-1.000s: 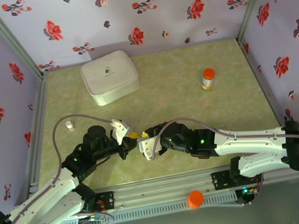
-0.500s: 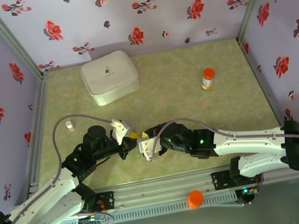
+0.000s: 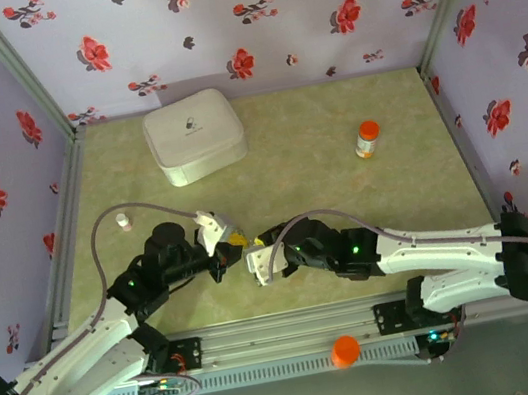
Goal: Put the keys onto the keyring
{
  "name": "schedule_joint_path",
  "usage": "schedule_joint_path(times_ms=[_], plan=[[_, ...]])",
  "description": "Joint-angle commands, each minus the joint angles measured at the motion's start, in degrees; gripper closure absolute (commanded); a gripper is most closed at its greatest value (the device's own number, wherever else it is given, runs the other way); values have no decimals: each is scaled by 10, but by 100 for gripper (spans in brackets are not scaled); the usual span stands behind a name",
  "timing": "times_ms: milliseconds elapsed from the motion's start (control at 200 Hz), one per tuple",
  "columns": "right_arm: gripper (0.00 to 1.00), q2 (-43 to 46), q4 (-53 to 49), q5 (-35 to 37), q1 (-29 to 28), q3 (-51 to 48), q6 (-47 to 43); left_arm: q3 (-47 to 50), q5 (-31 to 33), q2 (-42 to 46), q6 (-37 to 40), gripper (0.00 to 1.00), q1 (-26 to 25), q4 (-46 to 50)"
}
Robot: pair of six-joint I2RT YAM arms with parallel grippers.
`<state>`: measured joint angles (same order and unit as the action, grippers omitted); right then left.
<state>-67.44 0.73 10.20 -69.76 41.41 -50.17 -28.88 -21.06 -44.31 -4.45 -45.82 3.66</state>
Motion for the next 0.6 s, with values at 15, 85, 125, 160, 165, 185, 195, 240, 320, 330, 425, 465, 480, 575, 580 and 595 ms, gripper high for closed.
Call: schedule_joint_path(times_ms=[15,85,125,160,165,185,195,240,320,330,425,465,480,575,580,595], plan=[[100,25,-14,-14,0,1,36,-17,-7,10,17,100,-5,-36],[100,42,-7,-20,12,-3,71,-14,5,7,22,100,-6,-36],[100,55,-5,-30,24,-6,97,-11,15,7,43,100,-8,-39],[100,66,-4,-39,34,-10,119,-7,25,8,49,100,-8,-45],[100,67,-5,-41,35,-10,122,-6,27,9,51,100,-8,-46],[100,73,-4,-48,40,-12,136,-2,31,10,56,100,-8,-52],[100,77,-5,-52,44,-13,143,0,33,10,59,100,-9,-55],[100,91,-4,-71,57,-18,172,9,37,15,72,100,-9,-72],[100,110,-4,-112,74,-23,224,25,21,25,104,100,-13,-101],[100,112,-4,-118,75,-23,231,26,20,25,108,100,-13,-104],[100,124,11,-160,81,-36,285,39,18,32,132,100,-19,-134],[100,127,25,-173,82,-45,304,45,18,35,143,100,-21,-145],[100,128,29,-177,83,-47,310,46,18,36,146,100,-22,-149],[100,132,68,-202,89,-64,352,59,18,40,167,100,-27,-173],[100,131,69,-203,89,-65,353,59,18,40,168,100,-27,-174],[100,131,73,-205,90,-67,357,61,18,41,170,100,-28,-178]])
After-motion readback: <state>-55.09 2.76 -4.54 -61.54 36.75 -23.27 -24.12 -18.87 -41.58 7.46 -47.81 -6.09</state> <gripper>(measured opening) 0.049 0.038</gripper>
